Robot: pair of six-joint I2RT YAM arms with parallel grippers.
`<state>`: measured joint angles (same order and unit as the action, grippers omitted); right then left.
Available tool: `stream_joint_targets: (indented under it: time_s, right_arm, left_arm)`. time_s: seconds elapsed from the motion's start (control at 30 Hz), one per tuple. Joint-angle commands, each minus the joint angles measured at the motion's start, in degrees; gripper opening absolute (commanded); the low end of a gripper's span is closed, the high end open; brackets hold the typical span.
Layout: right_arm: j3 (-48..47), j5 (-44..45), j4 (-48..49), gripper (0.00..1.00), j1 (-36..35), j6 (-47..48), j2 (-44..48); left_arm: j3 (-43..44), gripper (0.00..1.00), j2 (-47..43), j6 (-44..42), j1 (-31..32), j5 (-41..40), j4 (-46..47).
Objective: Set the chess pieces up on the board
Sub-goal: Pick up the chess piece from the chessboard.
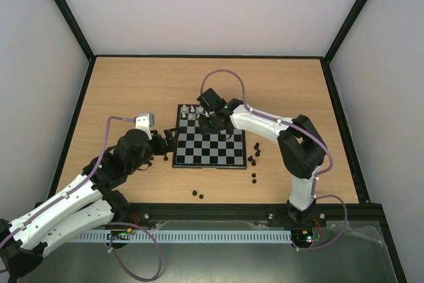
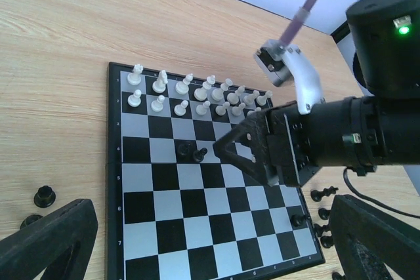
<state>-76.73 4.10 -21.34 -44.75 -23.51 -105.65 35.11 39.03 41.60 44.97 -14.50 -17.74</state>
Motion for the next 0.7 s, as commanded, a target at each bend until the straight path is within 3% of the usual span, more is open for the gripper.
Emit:
stream_joint_targets:
  time_s: [0.0,0.43,0.67]
  right_arm:
    - [-5.04,-1.6,-2.66,0.5,-0.36,1.85,-3.46]
    - [-7.63,-1.45,-4.21,0.3,-1.05,2.72,-8.94]
    - [-8.46,0.49,-4.65,0.27,-1.66,2.85,-10.42]
  left_arm:
    - [-1.06,1.0,-0.55,-0.08,-0.32,-1.23,-0.41]
    - [-1.94,0.99,0.43,-0.74,-0.76,-0.64,0.75]
    - [-2.06,0.99,0.45,-0.85,-1.11,-0.53,0.91]
